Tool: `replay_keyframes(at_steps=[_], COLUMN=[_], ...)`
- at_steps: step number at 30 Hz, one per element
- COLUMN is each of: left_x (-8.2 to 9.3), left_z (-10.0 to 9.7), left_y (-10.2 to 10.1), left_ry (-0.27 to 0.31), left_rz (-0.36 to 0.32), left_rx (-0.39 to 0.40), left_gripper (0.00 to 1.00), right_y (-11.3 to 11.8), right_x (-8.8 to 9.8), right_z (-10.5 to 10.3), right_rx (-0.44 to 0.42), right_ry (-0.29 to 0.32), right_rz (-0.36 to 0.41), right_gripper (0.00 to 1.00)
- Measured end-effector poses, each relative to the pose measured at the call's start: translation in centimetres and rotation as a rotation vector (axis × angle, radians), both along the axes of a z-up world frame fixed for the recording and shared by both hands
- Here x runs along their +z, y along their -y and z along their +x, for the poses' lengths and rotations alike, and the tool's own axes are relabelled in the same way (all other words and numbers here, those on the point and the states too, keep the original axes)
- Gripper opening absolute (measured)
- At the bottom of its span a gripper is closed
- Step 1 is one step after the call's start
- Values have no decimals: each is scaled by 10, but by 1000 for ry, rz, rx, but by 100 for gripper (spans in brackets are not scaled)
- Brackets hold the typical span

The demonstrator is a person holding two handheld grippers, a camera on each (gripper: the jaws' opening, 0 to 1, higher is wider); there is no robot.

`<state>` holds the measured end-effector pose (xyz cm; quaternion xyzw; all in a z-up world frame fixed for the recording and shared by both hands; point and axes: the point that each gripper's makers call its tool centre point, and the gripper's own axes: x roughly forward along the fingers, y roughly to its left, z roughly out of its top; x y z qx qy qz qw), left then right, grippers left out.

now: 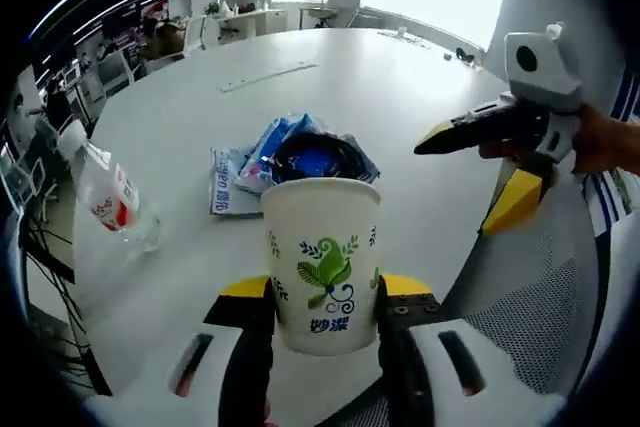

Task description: Arrange the tabletop items into an orderly group along one side of the table until the central work area is clear of visible clutter.

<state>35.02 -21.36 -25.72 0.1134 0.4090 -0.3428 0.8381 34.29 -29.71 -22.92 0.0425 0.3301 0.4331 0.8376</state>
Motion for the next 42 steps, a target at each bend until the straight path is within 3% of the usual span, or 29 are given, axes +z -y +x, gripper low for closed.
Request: replay_keyframes(at_steps=[9, 18, 31, 42], left_x=[4, 6, 9, 5], left_z=[-13, -18, -17, -19], left_y=[26, 38, 49, 45], left_ry=[6, 30, 53, 46], left_rz=[4, 30, 39, 44], left_rx=[-108, -190, -257, -280], left_gripper=[40, 40, 40, 40], right_y=[-19, -27, -33, -46], right_x=[1, 2, 10, 21], right_z=[1, -2, -7, -13], right_rx=[60, 96, 130, 167], right_ry=[-18, -31, -59, -68], right_rz=[36, 61, 145, 203], right_gripper=[66, 60, 34, 13])
